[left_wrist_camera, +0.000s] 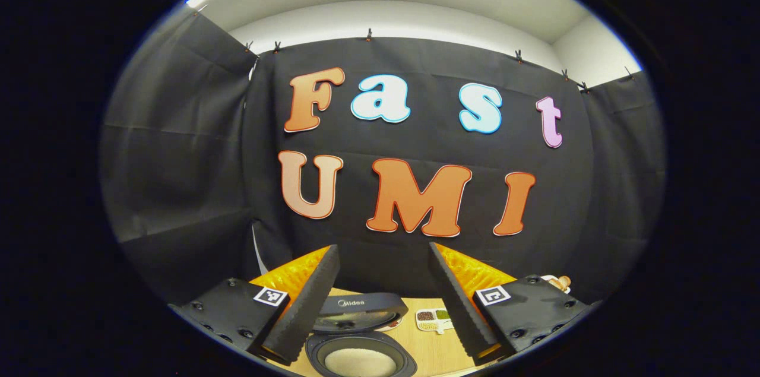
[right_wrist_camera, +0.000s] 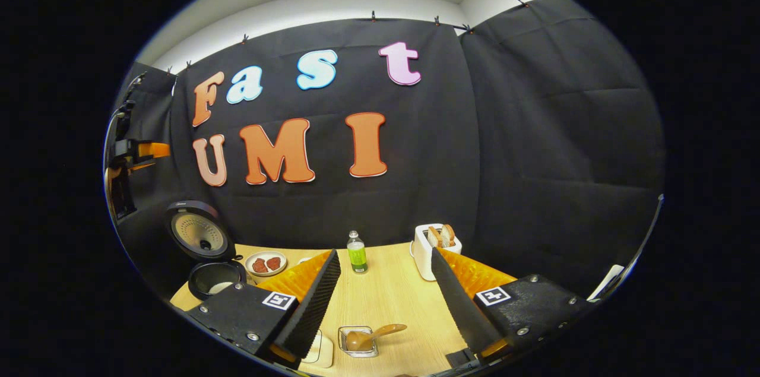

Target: Close the left gripper, press the button to open the rice cooker; take a wooden spoon from the chopstick holder with the right hand, scoop a spoonful of rice and pour it into the rice cooker, then put the wooden spoon back into the chopstick holder.

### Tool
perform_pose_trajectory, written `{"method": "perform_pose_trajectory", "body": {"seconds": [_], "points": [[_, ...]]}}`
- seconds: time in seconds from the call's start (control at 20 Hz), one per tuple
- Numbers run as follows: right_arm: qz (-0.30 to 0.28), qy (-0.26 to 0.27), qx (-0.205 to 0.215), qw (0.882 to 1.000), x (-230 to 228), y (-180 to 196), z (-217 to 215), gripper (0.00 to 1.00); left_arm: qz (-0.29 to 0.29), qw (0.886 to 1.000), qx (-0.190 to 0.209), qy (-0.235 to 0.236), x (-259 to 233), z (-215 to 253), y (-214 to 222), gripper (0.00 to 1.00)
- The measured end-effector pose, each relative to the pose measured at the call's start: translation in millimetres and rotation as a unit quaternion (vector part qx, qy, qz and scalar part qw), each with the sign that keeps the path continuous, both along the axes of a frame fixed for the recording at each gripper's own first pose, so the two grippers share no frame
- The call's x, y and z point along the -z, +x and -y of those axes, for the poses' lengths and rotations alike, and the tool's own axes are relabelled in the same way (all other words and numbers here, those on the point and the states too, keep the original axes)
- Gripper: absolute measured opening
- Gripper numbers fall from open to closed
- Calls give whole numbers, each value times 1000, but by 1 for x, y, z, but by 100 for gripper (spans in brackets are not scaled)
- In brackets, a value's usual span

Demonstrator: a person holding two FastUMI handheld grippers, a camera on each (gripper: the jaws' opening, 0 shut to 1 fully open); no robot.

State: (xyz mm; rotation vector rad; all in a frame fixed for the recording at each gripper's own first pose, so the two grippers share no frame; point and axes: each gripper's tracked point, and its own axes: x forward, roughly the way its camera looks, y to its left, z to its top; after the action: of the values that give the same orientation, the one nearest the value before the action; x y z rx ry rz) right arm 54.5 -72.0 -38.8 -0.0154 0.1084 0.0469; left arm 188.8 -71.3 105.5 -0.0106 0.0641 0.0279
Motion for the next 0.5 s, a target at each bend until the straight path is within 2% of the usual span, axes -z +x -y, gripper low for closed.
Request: {"method": "perform_pose_trajectory", "body": {"seconds": [0.15, 0.5], "points": [[1, 13, -2, 1000, -2, 1, 0, 95, -19, 999, -16, 36, 12, -12, 45, 98], [-4, 20, 4, 1000, 9, 3, 6, 95, -102, 993, -41, 33, 91, -40, 92, 98]]}}
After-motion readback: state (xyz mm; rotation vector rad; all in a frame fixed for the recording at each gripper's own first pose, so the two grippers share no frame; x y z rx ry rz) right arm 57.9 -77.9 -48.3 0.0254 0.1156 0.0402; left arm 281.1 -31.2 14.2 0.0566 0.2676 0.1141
